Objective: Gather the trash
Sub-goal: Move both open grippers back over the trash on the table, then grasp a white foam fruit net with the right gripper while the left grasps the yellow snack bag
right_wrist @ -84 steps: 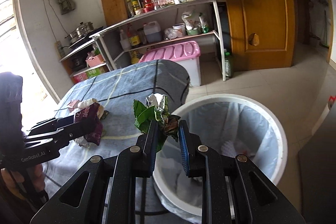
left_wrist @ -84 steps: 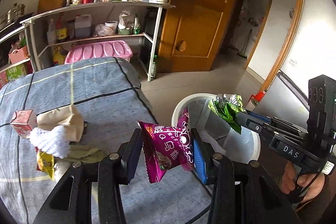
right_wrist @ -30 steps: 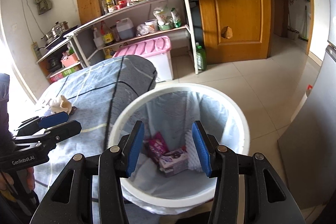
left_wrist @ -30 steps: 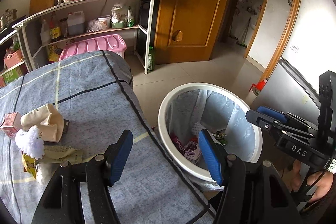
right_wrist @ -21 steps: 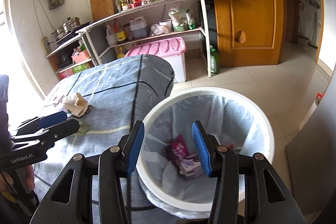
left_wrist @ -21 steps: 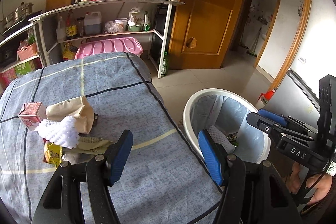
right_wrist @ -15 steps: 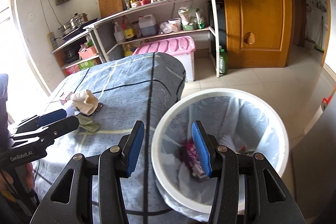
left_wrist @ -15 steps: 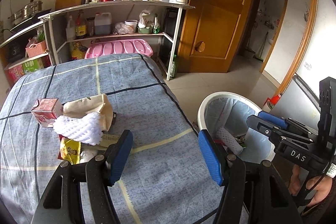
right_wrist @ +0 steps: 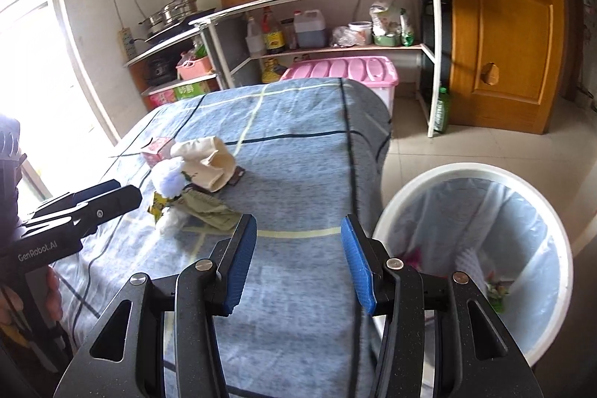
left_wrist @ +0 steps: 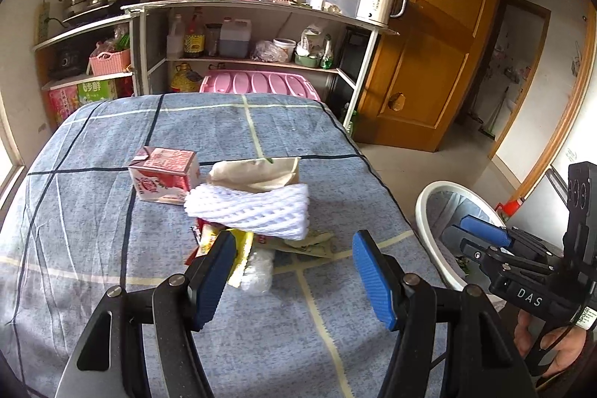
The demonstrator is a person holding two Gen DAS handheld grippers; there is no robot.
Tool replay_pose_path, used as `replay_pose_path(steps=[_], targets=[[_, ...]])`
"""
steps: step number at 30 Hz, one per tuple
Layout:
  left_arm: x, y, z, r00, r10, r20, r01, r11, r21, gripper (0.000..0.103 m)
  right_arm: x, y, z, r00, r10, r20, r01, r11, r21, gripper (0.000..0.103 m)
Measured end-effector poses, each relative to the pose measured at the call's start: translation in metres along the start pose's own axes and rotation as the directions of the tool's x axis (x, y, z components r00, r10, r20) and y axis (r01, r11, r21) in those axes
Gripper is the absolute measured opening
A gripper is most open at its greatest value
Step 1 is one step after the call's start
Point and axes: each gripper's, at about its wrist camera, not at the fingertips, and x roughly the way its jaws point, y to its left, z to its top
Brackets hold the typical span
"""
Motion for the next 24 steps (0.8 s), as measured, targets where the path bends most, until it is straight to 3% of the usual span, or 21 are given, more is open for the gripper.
replay_pose_path(steps=[10, 17, 22, 24], targets=[[-0.006, 0.054, -0.008, 0.999, 0.051, -0.004, -0.051, 0.994, -0.097, 0.065, 0.031, 0.04, 0.006, 0.996, 0.072, -0.053, -0.075, 0.996, -0.057, 0.049], [-0.006, 0.079, -0.015, 0.997, 0.078, -0.016, -0.079, 0.99, -0.118, 0.065, 0.045, 0.065, 0.013, 0.99, 0.124, -0.065, -0.129, 0.988, -0.083, 0.059], [-0.002, 0.091, -0.018, 0.998, 0.062, -0.029, -0.065, 0.988, -0.138, 0.065, 0.054, 0.084, 0.023, 0.985, 0.164, -0.059, -0.169, 0.98, -0.106, 0.059], [0.002, 0.094, -0.019, 0.998, 0.056, -0.037, -0.061, 0.989, -0.138, 0.07, 0.06, 0.089, 0.028, 0.984, 0.169, -0.061, -0.175, 0.979, -0.101, 0.059]])
